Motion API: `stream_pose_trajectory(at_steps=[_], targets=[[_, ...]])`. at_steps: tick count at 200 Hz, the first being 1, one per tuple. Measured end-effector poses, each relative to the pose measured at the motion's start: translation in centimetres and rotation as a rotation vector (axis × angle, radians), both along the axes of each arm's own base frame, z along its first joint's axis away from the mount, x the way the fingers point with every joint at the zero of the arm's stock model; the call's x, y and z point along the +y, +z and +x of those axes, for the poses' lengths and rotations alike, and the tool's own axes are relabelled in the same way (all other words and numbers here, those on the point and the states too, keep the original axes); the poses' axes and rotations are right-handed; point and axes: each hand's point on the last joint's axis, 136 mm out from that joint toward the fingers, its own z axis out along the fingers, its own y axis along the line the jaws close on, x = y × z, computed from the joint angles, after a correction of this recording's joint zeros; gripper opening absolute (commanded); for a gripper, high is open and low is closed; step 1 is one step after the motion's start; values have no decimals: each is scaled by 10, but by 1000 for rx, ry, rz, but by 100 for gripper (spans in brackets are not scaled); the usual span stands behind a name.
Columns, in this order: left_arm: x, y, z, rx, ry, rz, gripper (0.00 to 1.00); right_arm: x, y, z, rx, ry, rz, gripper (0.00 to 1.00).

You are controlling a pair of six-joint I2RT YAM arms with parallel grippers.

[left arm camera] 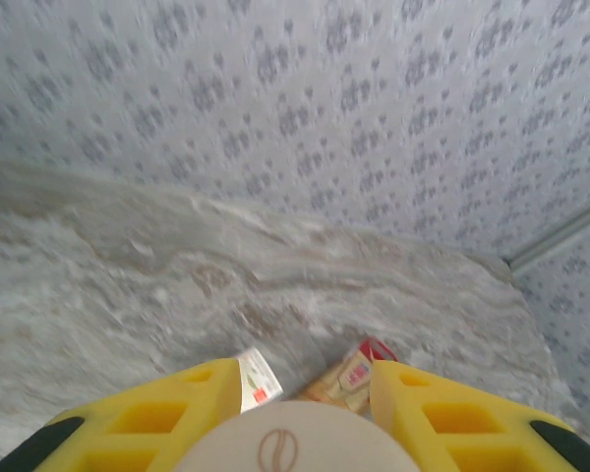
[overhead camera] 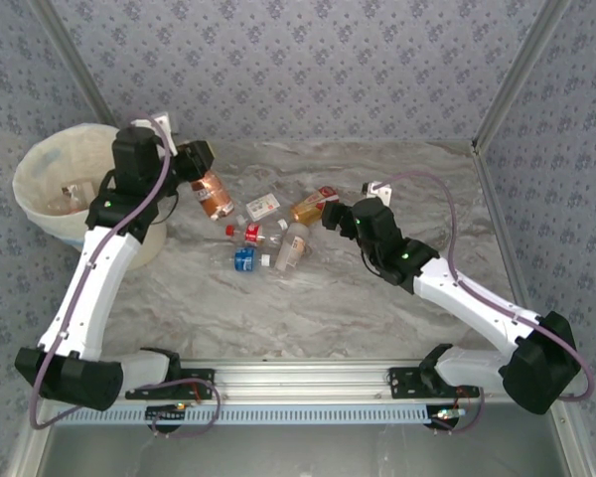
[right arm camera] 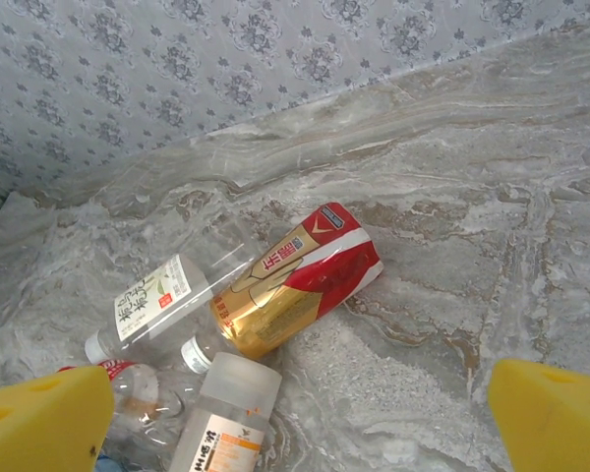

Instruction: Put the plastic bottles in the bin

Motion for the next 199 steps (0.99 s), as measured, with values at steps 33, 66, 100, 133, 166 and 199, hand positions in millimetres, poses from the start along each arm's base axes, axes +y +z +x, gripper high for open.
stream_pose_trajectory(at_steps=[33,66,100,133,166,199], targets=[[30,53,-12,-144,125,103,0,1,4,2,-20,-3,20,100],[67,91,-19,-233,270,178,0,2,6,4,-30,-3,31,100],[121,108,-13,-244,464,222,0,2,7,4,-31,-1,32,100],[176,99,3,-182,618,243,0,3,7,4,-29,3,34,100],[210,71,25,-73,678,248,0,2,7,4,-29,1,34,100],[237,34,42,32,715,236,0,1,7,5,-29,-1,34,100]])
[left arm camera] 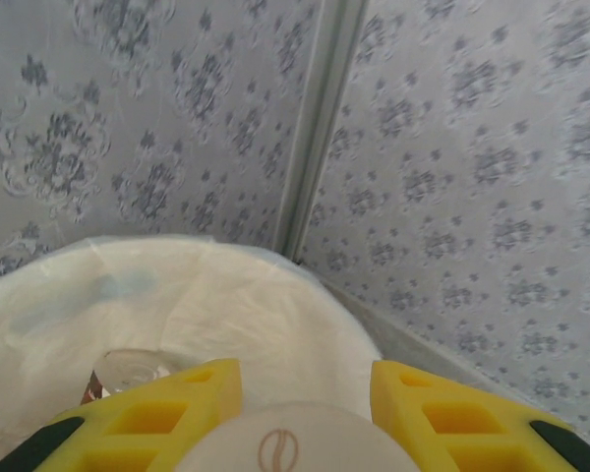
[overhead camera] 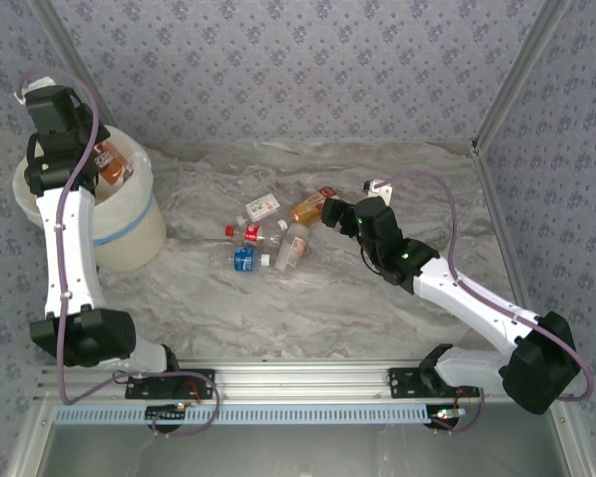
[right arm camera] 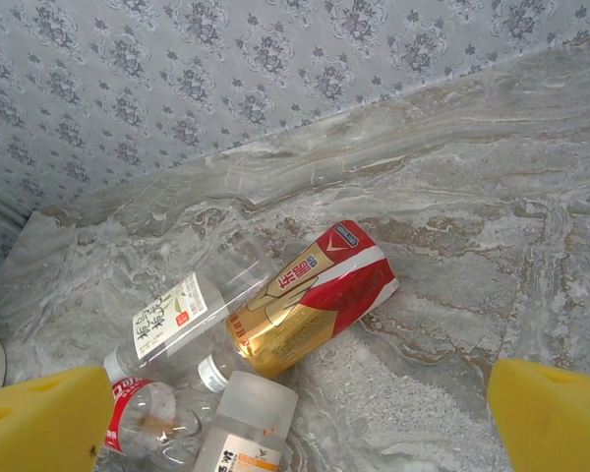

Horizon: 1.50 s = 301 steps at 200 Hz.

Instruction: Put the plastic bottles in the bin

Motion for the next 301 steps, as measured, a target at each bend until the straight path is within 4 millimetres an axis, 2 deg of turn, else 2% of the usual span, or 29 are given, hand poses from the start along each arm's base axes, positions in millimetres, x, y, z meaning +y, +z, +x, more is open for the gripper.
stream_pose_trajectory(at_steps=[7,24,39,69,93,107,134,156,196,211,253,276,301], targets=[[5,-6,3,12,10,-10,1,0,0,0,0,0,0,100],[14,-17,9,26,18,-37,15,0,0,0,0,-1,0,100],[17,-27,12,47,7,-72,20,0,0,0,0,-1,0,100],[14,-49,23,90,-29,-139,31,-1,0,0,1,-3,4,100],[3,-63,34,104,-93,-208,33,0,0,0,3,3,6,100],[-6,-72,41,114,-137,-260,41,0,0,0,4,3,6,100],[-17,-97,47,176,-166,-338,69,2,-1,-1,7,12,8,100],[-21,-108,45,214,-170,-362,82,2,-3,-2,16,16,3,100],[-26,-105,44,207,-193,-378,91,0,-6,-2,28,12,-5,100],[-28,-100,42,197,-200,-375,99,-2,-8,-1,33,6,-10,100],[-40,-76,18,131,-233,-369,99,-9,-26,6,84,-32,-17,100],[-52,-60,6,74,-287,-376,99,-14,-37,9,118,-54,-20,100],[-67,-52,-3,23,-351,-406,99,-20,-50,12,163,-77,-33,100]])
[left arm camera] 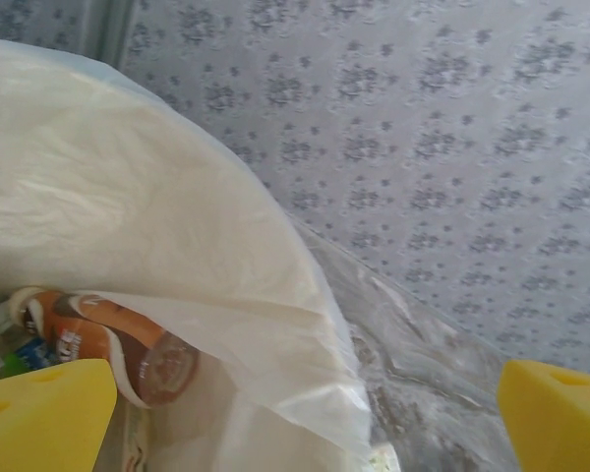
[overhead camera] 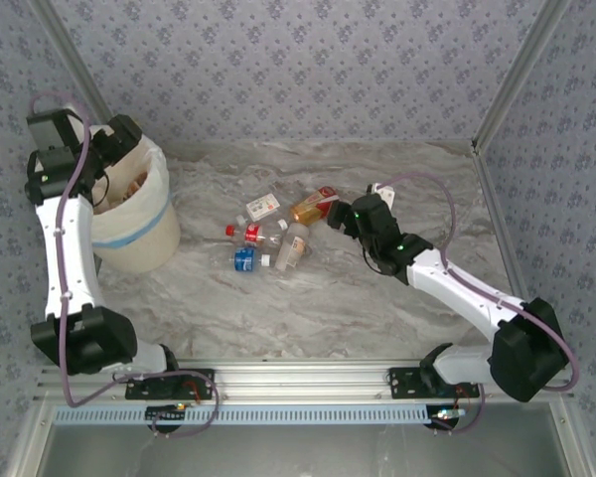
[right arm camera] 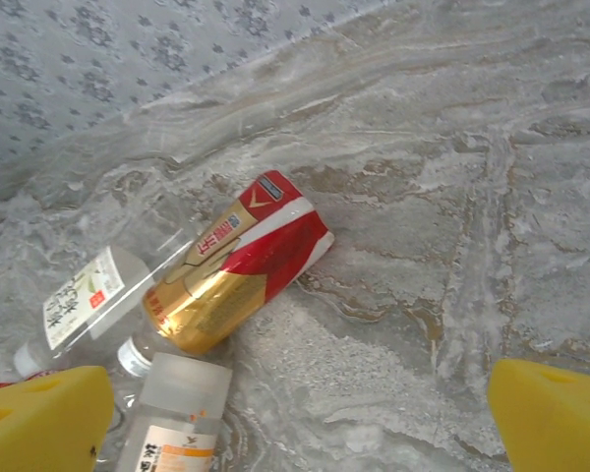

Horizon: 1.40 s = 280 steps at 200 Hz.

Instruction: Put the plastic bottles in the bin

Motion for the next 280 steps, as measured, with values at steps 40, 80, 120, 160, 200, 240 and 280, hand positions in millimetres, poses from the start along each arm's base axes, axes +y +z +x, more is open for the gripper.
stream_pose_trajectory(at_steps=[40,80,120,160,200,240,280], targets=[[-21,-1,-22,-59,-60,-73,99,1,-3,14,40,20,5,100],[-36,9,-46,-126,-89,-107,100,9,-2,40,79,177,-107,100],[-45,3,-67,-146,-103,-131,99,34,5,68,74,557,-322,100],[-47,-4,-80,-130,-96,-130,100,55,-25,79,95,1015,-528,98],[-47,-1,-90,-134,-84,-107,100,58,-66,98,133,1284,-679,97],[-47,-5,-94,-120,-79,-97,99,62,-87,111,102,1418,-774,97],[-46,-12,-96,-94,-76,-82,100,70,-108,126,74,1495,-849,97]])
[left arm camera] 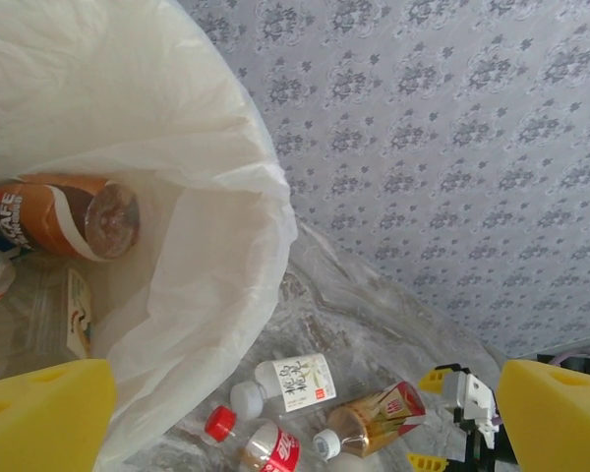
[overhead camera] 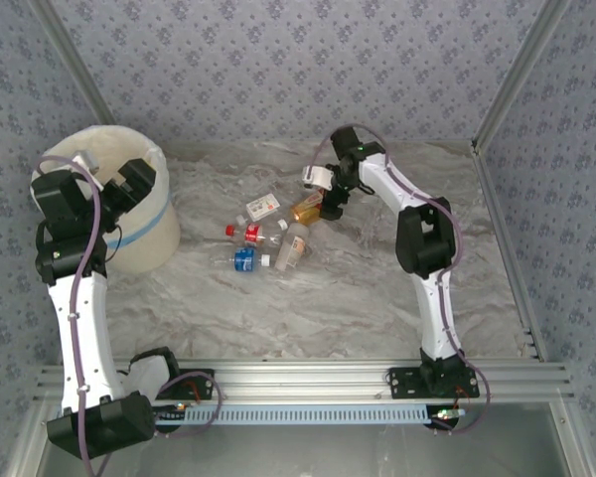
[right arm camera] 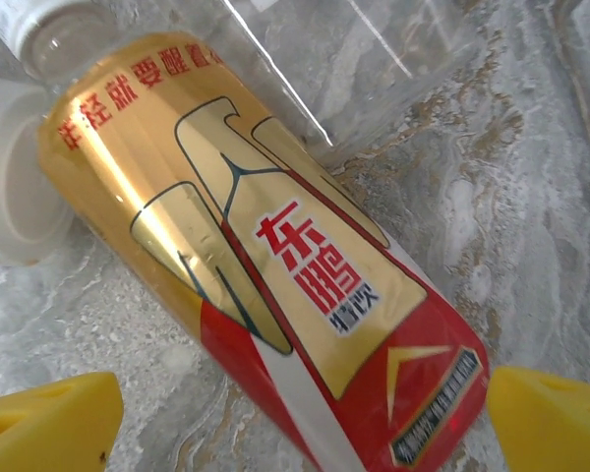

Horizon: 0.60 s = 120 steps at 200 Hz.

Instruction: Put the plastic bottles in the bin

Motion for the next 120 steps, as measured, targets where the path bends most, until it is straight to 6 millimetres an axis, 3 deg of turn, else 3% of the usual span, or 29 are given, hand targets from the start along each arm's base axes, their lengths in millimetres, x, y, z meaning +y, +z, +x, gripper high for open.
stream_pose_trajectory(at_steps=[18,43,97,120], targets=[[1,-1,-1,5,3,12,99,1,-17,5,-21,75,-47,96],[2,-2,-3,7,9,25,100,3,-23,12,-71,137,-97,95],[3,-4,-3,8,8,36,100,-6,-59,-11,-25,181,-154,90],[3,-4,-2,0,8,38,99,-6,-49,-11,-80,175,-134,88]])
